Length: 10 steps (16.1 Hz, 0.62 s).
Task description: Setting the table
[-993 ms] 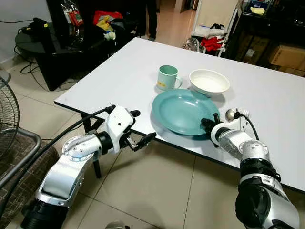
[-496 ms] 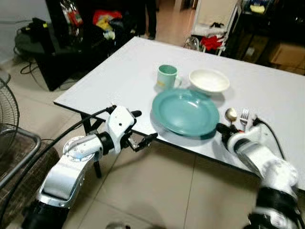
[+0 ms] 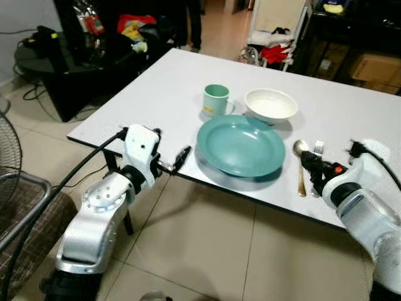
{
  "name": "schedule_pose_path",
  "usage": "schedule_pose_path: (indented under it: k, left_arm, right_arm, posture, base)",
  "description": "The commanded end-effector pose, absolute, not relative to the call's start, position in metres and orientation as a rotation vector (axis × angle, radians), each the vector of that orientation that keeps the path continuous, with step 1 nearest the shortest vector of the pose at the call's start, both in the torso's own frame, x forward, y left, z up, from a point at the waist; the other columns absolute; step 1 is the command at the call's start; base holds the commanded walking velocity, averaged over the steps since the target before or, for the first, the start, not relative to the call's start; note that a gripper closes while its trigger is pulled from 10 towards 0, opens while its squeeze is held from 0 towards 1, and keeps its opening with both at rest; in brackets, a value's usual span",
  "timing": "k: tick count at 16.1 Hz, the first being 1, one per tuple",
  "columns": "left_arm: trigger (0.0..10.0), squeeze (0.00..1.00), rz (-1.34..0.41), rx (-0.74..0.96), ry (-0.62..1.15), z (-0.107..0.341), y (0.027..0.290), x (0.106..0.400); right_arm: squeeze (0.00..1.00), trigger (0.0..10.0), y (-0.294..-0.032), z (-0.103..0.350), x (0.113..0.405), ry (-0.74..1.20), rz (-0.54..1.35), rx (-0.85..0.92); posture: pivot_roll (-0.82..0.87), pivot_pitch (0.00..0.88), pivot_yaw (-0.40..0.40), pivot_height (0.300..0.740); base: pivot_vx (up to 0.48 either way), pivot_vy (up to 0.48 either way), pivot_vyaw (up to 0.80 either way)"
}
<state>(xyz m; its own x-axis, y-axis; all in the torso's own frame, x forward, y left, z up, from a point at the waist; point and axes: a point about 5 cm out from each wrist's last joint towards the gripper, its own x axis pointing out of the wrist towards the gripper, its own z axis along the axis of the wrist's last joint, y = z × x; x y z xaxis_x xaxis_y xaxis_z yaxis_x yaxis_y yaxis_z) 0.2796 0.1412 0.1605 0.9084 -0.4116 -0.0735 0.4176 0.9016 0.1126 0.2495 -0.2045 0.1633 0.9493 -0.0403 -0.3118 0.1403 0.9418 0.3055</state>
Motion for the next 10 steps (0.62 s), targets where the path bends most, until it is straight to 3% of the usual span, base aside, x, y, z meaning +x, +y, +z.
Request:
schedule_pose_path:
  k: [1, 6, 10]
  left_arm:
    - [10.0, 0.0, -0.354, 0.134, 0.07, 0.158, 0.142, 0.279]
    - [10.0, 0.0, -0.238, 0.166, 0.025, 0.155, 0.148, 0.279]
    - [10.0, 0.0, -0.259, 0.188, 0.032, 0.151, 0.151, 0.276]
  right_arm:
    - [0.0, 10.0, -0.196, 0.174, 0.249, 0.19, -0.096, 0.191]
    - [0.0, 10.0, -0.185, 0.151, 0.239, 0.073, -0.084, 0.046]
    - [0.0, 10.0, -0.182, 0.138, 0.233, 0.049, -0.068, 0.04]
  posture:
    - [0.05, 0.0, -0.031, 0.74]
    - [0.06, 0.0, -0.035, 0.74]
    - [0.05, 0.0, -0.036, 0.74]
  base:
    - [0.0, 0.0, 0.0]
    - [0.0, 0.0, 0.0]
    - [0.0, 0.0, 0.0]
